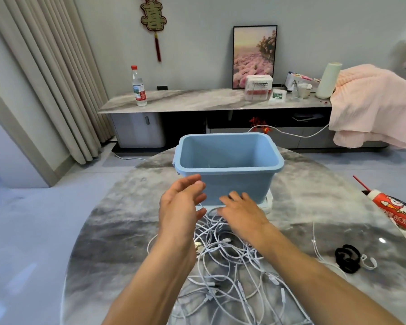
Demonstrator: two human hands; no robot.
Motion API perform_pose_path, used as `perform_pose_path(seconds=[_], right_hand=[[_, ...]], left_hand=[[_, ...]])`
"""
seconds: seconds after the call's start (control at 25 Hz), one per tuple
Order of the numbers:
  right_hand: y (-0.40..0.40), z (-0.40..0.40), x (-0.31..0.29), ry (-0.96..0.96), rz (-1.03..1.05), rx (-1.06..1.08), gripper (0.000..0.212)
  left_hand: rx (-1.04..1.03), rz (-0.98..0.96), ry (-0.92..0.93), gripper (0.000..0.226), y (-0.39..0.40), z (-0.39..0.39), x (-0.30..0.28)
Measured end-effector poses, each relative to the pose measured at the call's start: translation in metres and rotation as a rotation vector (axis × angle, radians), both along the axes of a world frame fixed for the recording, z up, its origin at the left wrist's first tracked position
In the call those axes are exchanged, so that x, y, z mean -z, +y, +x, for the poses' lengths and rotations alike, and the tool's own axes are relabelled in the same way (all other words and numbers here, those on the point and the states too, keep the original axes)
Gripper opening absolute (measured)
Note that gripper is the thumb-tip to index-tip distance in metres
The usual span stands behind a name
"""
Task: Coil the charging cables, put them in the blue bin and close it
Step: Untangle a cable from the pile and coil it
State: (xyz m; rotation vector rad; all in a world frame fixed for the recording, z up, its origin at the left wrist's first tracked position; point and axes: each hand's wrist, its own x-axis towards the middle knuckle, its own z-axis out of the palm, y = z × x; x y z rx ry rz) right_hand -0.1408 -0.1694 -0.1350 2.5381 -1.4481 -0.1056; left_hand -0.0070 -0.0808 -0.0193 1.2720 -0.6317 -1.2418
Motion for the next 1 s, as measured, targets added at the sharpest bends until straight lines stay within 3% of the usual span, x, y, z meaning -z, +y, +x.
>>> perform_pose_path(seconds=[0.12, 0.2, 0.32, 0.4, 0.48, 0.6, 0.68, 0.8, 0.92, 1.0], right_hand=[[-0.006, -0.012, -0.024, -0.122, -0.109, -0.050, 0.018], [0.000, -0.031, -0.051, -0.376, -0.152, -0.131, 0.011], [0.027, -0.056, -0.095, -0.914, -0.043, -0.125, 0.011], [0.049, -0.060, -0.112, -1.160, 0.044, -0.096, 0.015], [0.068, -0.060, -0.117, -1.349, 0.079, -0.067, 0.018], [0.080, -0.063, -0.125, -1.473, 0.008, -0.033, 0.017], [0.083, -0.067, -0.138, -1.452, -0.110, -0.051, 0.016], [0.078, -0.080, -0.155, -1.539, -0.290, -0.039, 0.016], [0.066, -0.104, -0.155, -1.739, -0.383, 0.076, 0.014], [0.061, -0.112, -0.142, -1.783, -0.361, 0.191, 0.014]], left_hand=[[0.021, -0.022, -0.013, 0.014, -0.001, 0.003, 0.002], [0.045, -0.048, -0.058, 0.014, -0.003, 0.003, 0.003], [0.147, -0.111, -0.308, 0.023, -0.003, -0.004, 0.009], [0.280, -0.092, -0.362, 0.036, -0.001, -0.009, 0.015], [0.361, -0.105, -0.434, 0.033, 0.001, -0.012, 0.020], [0.198, -0.236, -0.971, 0.005, 0.003, -0.009, 0.021], [0.078, -0.363, -1.205, 0.014, 0.003, -0.003, 0.015], [0.157, -0.464, -1.033, 0.021, -0.004, 0.008, 0.009], [0.305, -0.383, -0.591, 0.023, -0.007, 0.011, 0.007], [0.274, -0.419, -0.622, 0.021, -0.008, 0.011, 0.006]])
